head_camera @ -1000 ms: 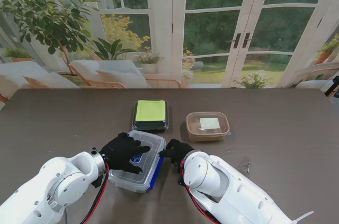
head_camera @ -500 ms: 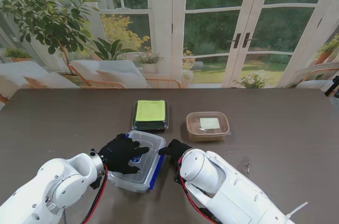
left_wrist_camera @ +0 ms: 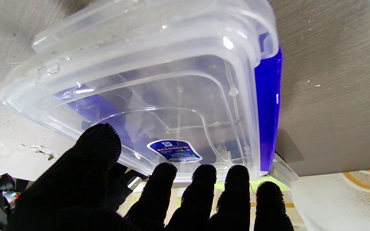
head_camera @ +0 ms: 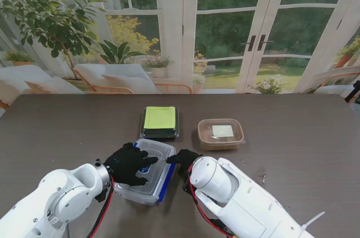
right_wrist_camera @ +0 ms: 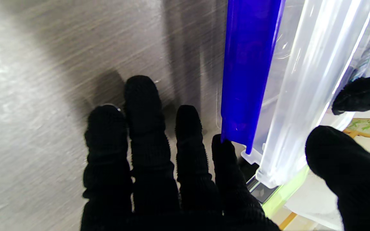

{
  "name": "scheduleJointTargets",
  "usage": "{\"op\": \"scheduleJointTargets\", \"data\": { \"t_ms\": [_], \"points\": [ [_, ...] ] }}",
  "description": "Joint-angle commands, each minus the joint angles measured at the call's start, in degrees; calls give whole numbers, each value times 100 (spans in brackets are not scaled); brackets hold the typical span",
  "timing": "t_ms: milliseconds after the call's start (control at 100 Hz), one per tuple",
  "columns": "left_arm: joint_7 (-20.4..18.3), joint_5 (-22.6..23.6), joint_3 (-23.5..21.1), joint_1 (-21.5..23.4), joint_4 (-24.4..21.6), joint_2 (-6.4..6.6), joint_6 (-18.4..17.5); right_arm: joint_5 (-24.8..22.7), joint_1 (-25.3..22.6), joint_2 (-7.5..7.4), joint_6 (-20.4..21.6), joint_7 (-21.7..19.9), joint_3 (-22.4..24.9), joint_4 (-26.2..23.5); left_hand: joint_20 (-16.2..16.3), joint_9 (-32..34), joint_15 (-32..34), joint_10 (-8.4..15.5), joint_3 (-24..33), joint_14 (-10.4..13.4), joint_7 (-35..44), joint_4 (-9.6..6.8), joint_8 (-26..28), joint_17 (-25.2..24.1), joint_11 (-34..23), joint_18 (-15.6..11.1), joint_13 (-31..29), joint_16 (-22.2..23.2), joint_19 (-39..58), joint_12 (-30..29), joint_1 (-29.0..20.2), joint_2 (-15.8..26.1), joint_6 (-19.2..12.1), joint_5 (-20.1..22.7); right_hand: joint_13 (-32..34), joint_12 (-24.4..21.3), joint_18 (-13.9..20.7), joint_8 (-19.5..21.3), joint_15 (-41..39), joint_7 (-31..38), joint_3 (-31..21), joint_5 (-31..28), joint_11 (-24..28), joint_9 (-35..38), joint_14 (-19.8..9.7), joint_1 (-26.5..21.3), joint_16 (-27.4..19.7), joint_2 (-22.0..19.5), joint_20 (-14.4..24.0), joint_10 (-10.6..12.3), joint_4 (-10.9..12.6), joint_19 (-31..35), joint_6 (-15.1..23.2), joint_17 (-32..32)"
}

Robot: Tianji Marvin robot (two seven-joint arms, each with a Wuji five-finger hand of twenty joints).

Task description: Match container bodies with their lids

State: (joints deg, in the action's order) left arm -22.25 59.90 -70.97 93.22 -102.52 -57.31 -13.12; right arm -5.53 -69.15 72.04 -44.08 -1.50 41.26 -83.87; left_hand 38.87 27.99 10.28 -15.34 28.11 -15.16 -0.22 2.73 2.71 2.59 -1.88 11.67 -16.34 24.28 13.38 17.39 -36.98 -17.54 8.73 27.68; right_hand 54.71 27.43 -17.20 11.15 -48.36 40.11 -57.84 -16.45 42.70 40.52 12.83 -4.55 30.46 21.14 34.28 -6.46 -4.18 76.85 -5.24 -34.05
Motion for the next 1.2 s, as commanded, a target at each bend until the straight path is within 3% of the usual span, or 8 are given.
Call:
{"op": "scheduleJointTargets", "data": {
  "t_ms": [0,250,670,1190],
  "points": [
    [-161,5,11,68,51,8,14,49,-17,21,-37,-142,-27,-51,-8,163,-86,158,-34,49,70,101,60,-142,-313,-106,121,-28,-187,115,3,-144,-23,67,-88,-48,-111,162,-65,341,158,-676,100,-194,50,268,53,-100,186,-126,120,200,167,589],
    [-177,4,2,88,32,7,45,259,-12,79,-160,-110,48,-69,-6,158,-92,157,-84,54,76,83,62,-154,-311,-109,133,-27,-189,115,-26,-112,-21,81,-383,-45,-38,396,15,639,102,-1085,90,-490,43,248,22,-91,159,-153,115,81,87,831],
    [-198,-33,28,59,55,9,67,502,-66,230,-282,181,240,-130,-3,146,-107,166,-136,61,60,70,57,-174,-308,-125,147,-28,-194,115,-33,-74,-31,31,-1132,-677,-15,1053,1157,1589,-120,-1443,-387,-1087,134,222,-574,7,-43,-378,56,-475,3,1285],
    [-257,-49,27,67,42,14,97,842,-168,413,-413,543,487,-258,-16,134,-120,154,-256,56,65,61,59,-173,-302,-129,146,-29,-203,112,-61,-2,-45,30,-1037,-913,-185,1545,1642,2571,-308,-605,-820,-1051,279,62,-822,148,-187,-674,-10,-705,-131,1309]
  ]
}}
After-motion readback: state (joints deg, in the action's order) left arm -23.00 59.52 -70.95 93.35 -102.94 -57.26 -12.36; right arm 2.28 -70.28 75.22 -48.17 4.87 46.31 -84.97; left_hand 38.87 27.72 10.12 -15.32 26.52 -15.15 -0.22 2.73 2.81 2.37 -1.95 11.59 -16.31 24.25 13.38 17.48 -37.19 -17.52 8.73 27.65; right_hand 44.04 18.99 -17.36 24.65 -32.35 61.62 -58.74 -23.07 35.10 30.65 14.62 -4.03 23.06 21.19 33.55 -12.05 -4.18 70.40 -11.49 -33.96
